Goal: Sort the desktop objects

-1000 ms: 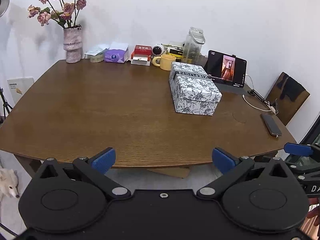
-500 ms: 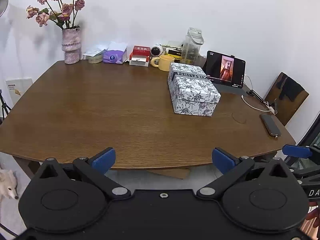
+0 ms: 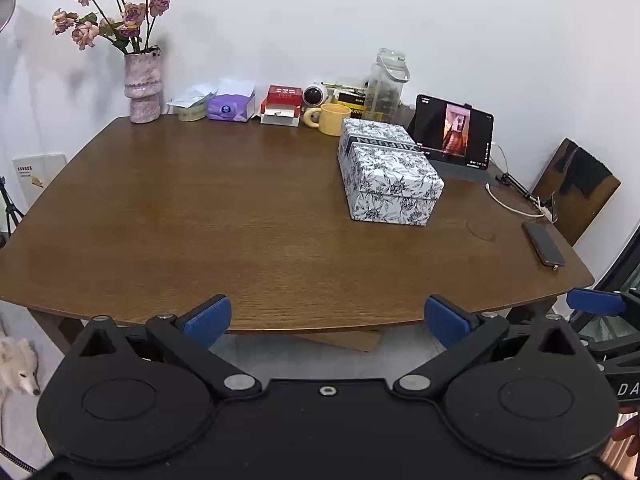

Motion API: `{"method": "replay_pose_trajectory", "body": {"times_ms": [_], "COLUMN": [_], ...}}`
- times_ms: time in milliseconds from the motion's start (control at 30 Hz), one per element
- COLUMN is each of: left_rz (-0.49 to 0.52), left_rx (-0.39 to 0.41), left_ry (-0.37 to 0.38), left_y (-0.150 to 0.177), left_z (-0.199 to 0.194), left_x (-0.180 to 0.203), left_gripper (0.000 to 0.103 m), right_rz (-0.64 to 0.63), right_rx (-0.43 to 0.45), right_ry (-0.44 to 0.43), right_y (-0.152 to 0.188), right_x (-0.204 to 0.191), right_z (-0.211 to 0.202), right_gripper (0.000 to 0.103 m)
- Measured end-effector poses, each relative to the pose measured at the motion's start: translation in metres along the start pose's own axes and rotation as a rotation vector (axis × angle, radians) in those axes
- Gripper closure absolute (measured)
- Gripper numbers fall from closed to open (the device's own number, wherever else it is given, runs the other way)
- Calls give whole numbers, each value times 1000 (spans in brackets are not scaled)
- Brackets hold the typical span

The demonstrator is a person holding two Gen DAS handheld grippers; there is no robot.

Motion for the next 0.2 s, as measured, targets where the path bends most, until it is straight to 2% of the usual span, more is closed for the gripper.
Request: {"method": "replay_pose_trajectory", "body": {"times_ms": [200], "left_rz": [2], "left_rx": [37], "left_ry": [19], "left_y": [1], "left_z": [-2], "left_x": [0], "left_gripper": [0], "right_rz": [-4], "right_rx": [-2], "right_ry": [2], "right_y": [0], "right_x": [0], "right_z": [0], "right_gripper": [0]}}
Point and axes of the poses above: each gripper's, at about its wrist camera, not at the fingertips, and z roughly the way its jaws point, x to its right, y to its underside, the point moved 4 cm from there along z, roughly the way its jaws point, and after that the axes turned 1 degree about y, right-handed, at the moved point
